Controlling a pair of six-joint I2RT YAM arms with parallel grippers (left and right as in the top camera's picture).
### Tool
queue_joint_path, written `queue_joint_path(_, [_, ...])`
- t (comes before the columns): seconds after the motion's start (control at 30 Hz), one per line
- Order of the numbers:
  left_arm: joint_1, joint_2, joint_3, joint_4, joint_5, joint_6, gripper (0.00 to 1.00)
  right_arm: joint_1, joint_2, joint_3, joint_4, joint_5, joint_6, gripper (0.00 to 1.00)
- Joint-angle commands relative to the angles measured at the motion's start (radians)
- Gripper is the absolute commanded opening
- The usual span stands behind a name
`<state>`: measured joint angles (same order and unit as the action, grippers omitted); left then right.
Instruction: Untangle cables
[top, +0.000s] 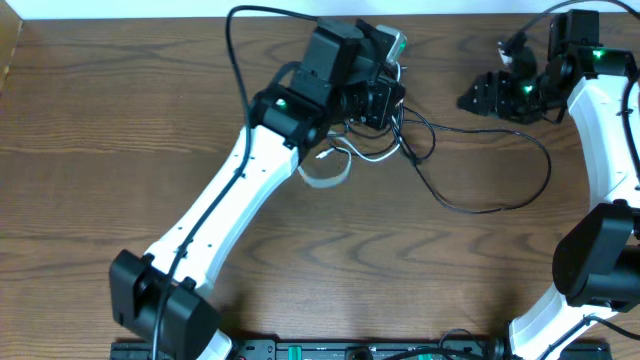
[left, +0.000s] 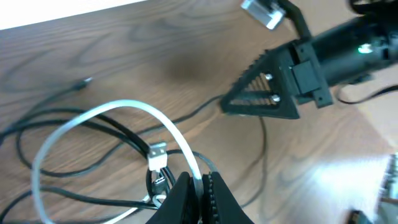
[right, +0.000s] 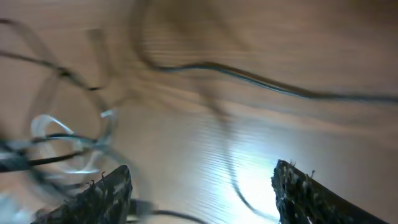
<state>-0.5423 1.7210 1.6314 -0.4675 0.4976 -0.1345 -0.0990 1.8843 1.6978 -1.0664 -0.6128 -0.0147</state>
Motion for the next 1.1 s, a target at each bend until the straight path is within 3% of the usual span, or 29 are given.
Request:
queue_joint_path(0.0, [0.012, 0.0, 0.009, 0.002, 0.098, -0.01, 0.07, 0.024, 0.001, -0.006, 0.021, -0.241, -0.081, 0.71])
queue_joint_path(0.13, [0.017, 0.0, 0.009, 0.01, 0.098, -0.021, 0.07, 0.06, 0.001, -0.006, 0.046, -0.291, -0.081, 0.71])
queue_joint_path(0.47, [0.027, -0.013, 0.016, 0.054, 0.098, -0.063, 0.07, 0.165, 0.036, -0.013, 0.053, -0.181, -0.019, 0.69])
queue_joint_path(0.9, [0.045, -0.071, 0.016, 0.058, 0.097, -0.066, 0.07, 0.241, 0.131, -0.015, 0.106, 0.23, 0.254, 0.63])
queue_joint_path(1.07, [0.078, -0.131, 0.016, 0.069, 0.097, -0.071, 0.08, 0.239, 0.18, -0.019, 0.122, 0.278, 0.269, 0.61])
